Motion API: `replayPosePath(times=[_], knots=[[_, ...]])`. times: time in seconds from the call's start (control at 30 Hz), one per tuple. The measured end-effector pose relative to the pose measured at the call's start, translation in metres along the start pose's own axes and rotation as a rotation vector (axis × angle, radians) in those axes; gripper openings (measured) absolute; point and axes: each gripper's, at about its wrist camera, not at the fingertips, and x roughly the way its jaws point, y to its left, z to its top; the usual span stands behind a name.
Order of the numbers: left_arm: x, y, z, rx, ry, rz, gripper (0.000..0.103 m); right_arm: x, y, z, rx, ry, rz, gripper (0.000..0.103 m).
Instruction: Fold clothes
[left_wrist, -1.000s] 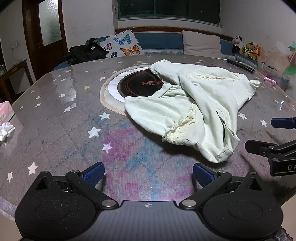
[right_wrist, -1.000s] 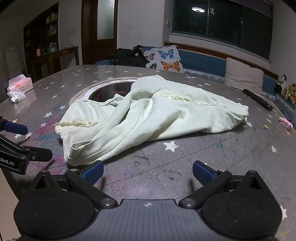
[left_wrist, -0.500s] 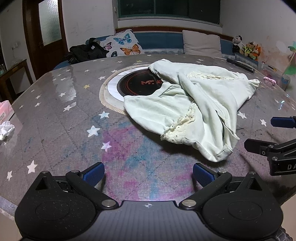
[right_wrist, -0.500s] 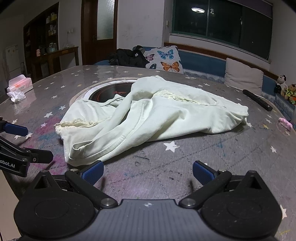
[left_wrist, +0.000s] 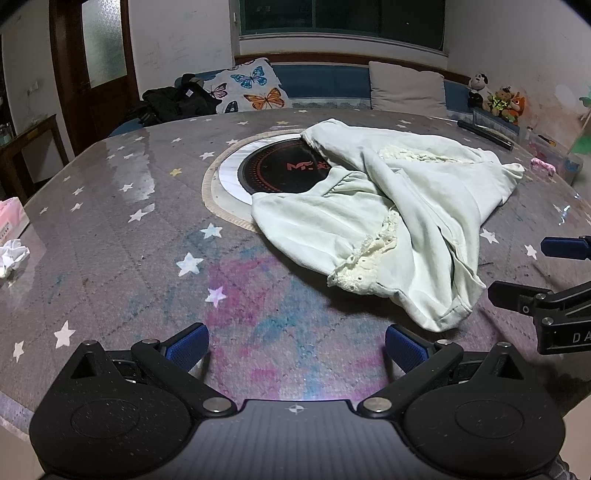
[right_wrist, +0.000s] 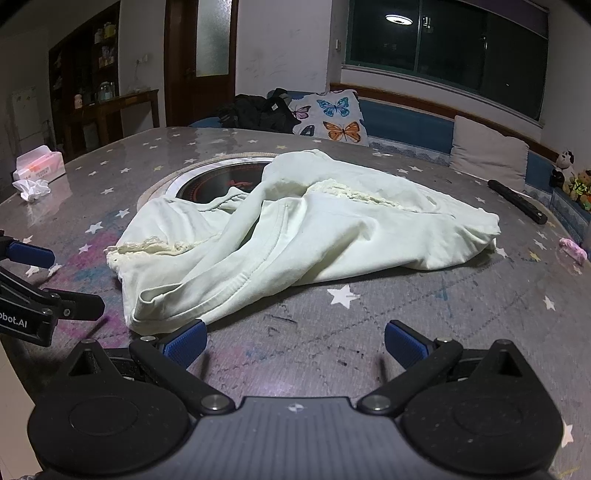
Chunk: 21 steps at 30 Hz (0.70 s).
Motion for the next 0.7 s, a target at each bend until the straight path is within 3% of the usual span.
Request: replayPosePath(times=[0.7], knots=[[0.012, 0.007, 0.023, -0.005, -0.012, -0.005, 0.103, 0.016, -0.008, 0.019, -0.021, -0.001, -0.006, 0.103]])
